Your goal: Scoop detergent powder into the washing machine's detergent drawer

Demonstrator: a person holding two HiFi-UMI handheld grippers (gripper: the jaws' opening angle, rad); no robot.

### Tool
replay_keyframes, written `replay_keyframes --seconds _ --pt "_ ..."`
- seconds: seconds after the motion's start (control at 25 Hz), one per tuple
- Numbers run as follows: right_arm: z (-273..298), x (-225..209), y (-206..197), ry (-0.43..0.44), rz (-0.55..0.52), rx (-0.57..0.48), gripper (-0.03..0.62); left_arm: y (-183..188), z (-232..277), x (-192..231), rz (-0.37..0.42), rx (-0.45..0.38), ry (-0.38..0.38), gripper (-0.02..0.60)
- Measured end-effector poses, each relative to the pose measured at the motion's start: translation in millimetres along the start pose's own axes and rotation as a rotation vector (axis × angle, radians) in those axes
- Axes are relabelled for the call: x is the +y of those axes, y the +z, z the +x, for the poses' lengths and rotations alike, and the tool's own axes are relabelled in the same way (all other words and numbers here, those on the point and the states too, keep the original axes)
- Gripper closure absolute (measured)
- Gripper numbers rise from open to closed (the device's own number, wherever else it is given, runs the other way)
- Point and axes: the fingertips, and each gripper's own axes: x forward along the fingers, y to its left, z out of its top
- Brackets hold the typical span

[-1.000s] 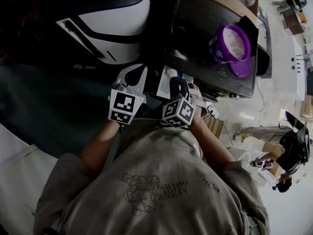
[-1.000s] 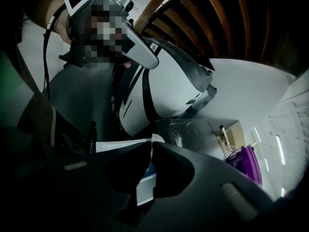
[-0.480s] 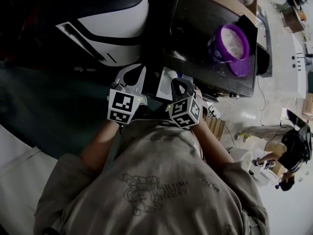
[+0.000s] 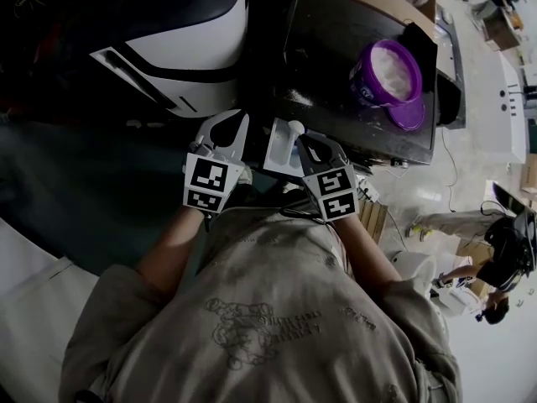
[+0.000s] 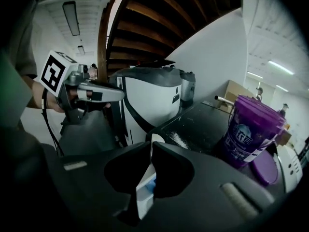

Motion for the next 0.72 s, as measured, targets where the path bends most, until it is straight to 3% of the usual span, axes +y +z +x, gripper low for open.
replay_keyframes --seconds 0.24,0.44,0.72 --pt "-11.9 -13.1 18.5 0.016 0.089 -0.061 0.557 14.3 8.8 -1.6 0.015 -0.008 -0.007 0.581" --pt "-23.8 -29.9 39.1 0.048 0.229 -0.127 0.557 37.3 17.2 -1.1 0.032 -0.026 -0.013 0.581" --pt "-50.1 -59.7 72.2 0.003 0.272 -0.216 0.557 73.2 32.5 -4.7 0.055 -0.059 -0.038 0.581"
